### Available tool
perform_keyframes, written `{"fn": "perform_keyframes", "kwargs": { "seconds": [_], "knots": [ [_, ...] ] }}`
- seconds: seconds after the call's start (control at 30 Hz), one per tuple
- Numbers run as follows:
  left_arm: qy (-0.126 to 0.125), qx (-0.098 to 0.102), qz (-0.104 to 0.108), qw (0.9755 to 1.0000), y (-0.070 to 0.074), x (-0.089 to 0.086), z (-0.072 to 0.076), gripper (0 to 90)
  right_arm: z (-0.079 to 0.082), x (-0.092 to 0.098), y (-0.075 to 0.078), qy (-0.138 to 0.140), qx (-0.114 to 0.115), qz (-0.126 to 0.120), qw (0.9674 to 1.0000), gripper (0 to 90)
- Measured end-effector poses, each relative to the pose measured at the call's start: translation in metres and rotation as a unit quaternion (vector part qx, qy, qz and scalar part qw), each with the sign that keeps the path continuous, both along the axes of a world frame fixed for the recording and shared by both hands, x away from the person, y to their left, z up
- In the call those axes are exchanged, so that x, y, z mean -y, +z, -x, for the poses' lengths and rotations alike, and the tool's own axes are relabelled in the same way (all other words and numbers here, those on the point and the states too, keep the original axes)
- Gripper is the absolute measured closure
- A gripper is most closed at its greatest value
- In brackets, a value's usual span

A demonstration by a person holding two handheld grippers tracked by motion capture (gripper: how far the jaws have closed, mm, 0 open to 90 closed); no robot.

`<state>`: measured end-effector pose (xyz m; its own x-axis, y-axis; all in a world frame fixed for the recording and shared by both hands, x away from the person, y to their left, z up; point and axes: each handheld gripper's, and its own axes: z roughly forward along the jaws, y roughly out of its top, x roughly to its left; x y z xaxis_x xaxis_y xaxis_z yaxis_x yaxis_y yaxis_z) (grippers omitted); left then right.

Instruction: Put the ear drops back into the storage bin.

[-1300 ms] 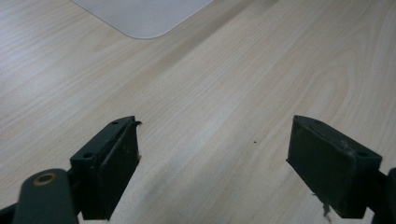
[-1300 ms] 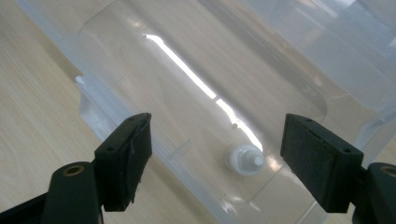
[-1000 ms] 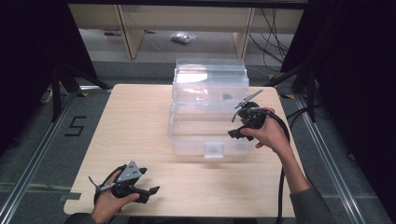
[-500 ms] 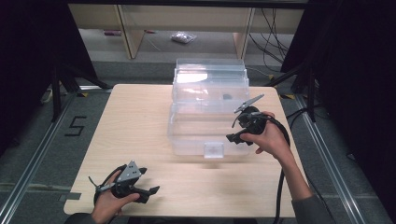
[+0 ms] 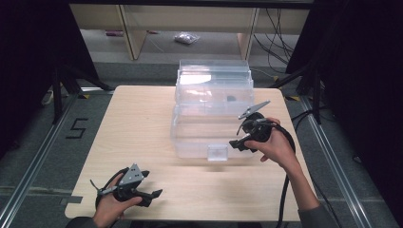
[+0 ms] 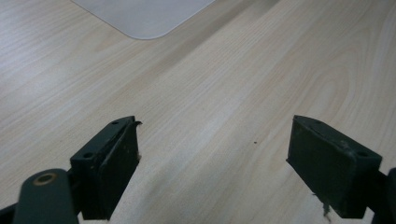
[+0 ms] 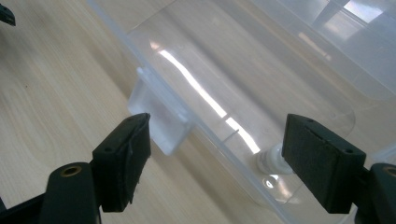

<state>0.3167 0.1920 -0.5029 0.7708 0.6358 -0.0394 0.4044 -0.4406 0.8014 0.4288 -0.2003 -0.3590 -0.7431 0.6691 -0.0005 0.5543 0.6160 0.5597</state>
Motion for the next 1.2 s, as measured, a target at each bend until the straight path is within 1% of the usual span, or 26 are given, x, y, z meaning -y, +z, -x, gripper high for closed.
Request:
{"fn": "perform_keyframes", "kwargs": {
  "seconds": [0.03, 0.07, 0.1, 0.17, 0.2, 0.27, 0.3, 0.37, 0.4, 0.43, 0.47, 0.53, 0.57, 0.6, 0.63, 0.67, 0.7, 0.77, 0.83, 0.93, 0.97, 1.0, 1.03, 1.07, 1.1, 1.2],
  "knots": [
    [-0.001, 0.000, -0.001, 1.0000, 0.000, 0.000, 0.000, 15.9, 0.001, 0.000, 0.000, -0.006, 0.001, 0.000, 1.0000, 24.3],
    [-0.004, 0.000, -0.005, 1.0000, 0.000, 0.000, 0.000, 15.9, 0.002, 0.000, 0.000, -0.004, -0.002, -0.002, 1.0000, 24.3],
    [-0.003, -0.001, -0.002, 1.0000, 0.000, 0.000, 0.000, 15.9, 0.004, 0.001, 0.000, -0.009, 0.002, -0.003, 1.0000, 24.3],
    [-0.006, 0.000, -0.009, 0.9999, 0.001, -0.001, 0.000, 15.9, 0.006, 0.002, 0.001, -0.002, 0.003, -0.007, 1.0000, 24.3],
    [-0.004, 0.000, -0.004, 1.0000, 0.000, 0.000, 0.000, 15.9, 0.006, 0.002, 0.001, -0.002, 0.003, -0.007, 1.0000, 24.3],
    [-0.008, 0.001, -0.013, 0.9999, 0.001, -0.002, -0.001, 15.9, 0.008, 0.002, -0.001, -0.005, 0.003, -0.010, 0.9999, 24.1],
    [-0.005, -0.001, -0.008, 1.0000, 0.001, -0.001, 0.000, 15.9, 0.009, 0.002, -0.003, -0.009, 0.001, -0.009, 0.9999, 24.1],
    [-0.007, 0.000, -0.011, 0.9999, 0.001, -0.001, 0.000, 15.9, 0.010, 0.001, -0.003, -0.010, -0.003, -0.009, 0.9999, 24.1],
    [-0.007, 0.000, -0.010, 0.9999, 0.001, -0.001, 0.000, 15.9, 0.009, 0.003, -0.004, 0.003, 0.006, -0.008, 0.9999, 24.0],
    [-0.007, 0.000, -0.011, 0.9999, 0.001, -0.001, 0.000, 15.9, 0.010, 0.003, -0.006, -0.001, -0.003, -0.012, 0.9999, 24.1],
    [-0.003, -0.001, -0.003, 1.0000, 0.000, 0.000, 0.000, 15.9, 0.011, 0.003, -0.007, -0.012, -0.004, -0.011, 0.9999, 24.0],
    [-0.003, -0.001, -0.002, 1.0000, 0.000, 0.000, 0.000, 15.9, 0.012, 0.003, -0.008, -0.009, -0.003, -0.013, 0.9999, 24.1],
    [-0.002, -0.002, -0.002, 1.0000, 0.000, 0.000, 0.000, 15.9, 0.011, 0.004, -0.010, 0.004, 0.003, -0.012, 0.9999, 24.1],
    [-0.007, -0.001, -0.011, 0.9999, 0.001, -0.001, 0.000, 15.9, 0.014, 0.004, -0.011, -0.004, -0.003, -0.018, 0.9998, 24.0],
    [-0.009, 0.000, -0.011, 0.9999, 0.001, -0.001, 0.000, 15.8, 0.016, 0.003, -0.013, -0.009, -0.010, -0.025, 0.9996, 23.7],
    [-0.009, 0.000, -0.011, 0.9999, 0.001, -0.001, 0.000, 15.9, 0.016, 0.003, -0.013, -0.009, -0.010, -0.025, 0.9996, 23.7],
    [-0.009, 0.000, -0.011, 0.9999, 0.001, -0.001, 0.000, 15.9, 0.016, 0.004, -0.015, 0.003, -0.002, -0.022, 0.9998, 23.2],
    [-0.007, -0.001, -0.010, 0.9999, 0.001, -0.001, 0.000, 15.9, 0.018, 0.003, -0.018, 0.002, -0.003, -0.027, 0.9996, 23.2],
    [-0.004, -0.001, -0.004, 1.0000, 0.000, 0.000, 0.000, 15.9, 0.018, 0.004, -0.018, 0.003, -0.005, -0.024, 0.9997, 23.2],
    [-0.003, -0.002, -0.002, 1.0000, 0.000, 0.000, 0.000, 15.9, 0.022, 0.003, -0.020, -0.008, -0.006, -0.033, 0.9994, 23.0],
    [-0.009, 0.000, -0.013, 0.9999, 0.001, -0.002, -0.001, 15.9, 0.022, 0.004, -0.021, 0.005, 0.004, -0.034, 0.9994, 22.9],
    [-0.008, 0.000, -0.012, 0.9999, 0.001, -0.002, -0.001, 15.9, 0.023, 0.004, -0.024, 0.007, 0.017, -0.042, 0.9990, 22.9],
    [-0.008, 0.000, -0.012, 0.9999, 0.001, -0.002, -0.001, 15.9, 0.023, 0.005, -0.025, 0.011, 0.025, -0.039, 0.9989, 22.7],
    [-0.008, 0.000, -0.012, 0.9999, 0.001, -0.002, -0.001, 15.8, 0.025, 0.005, -0.025, 0.010, 0.014, -0.040, 0.9990, 22.5],
    [-0.004, -0.001, -0.004, 1.0000, 0.000, 0.000, 0.000, 15.9, 0.025, 0.006, -0.025, 0.017, 0.023, -0.039, 0.9988, 22.5],
    [-0.008, -0.001, -0.010, 0.9999, 0.001, -0.001, 0.000, 15.9, 0.027, 0.006, -0.027, 0.016, 0.020, -0.043, 0.9988, 22.1]
  ]
}}
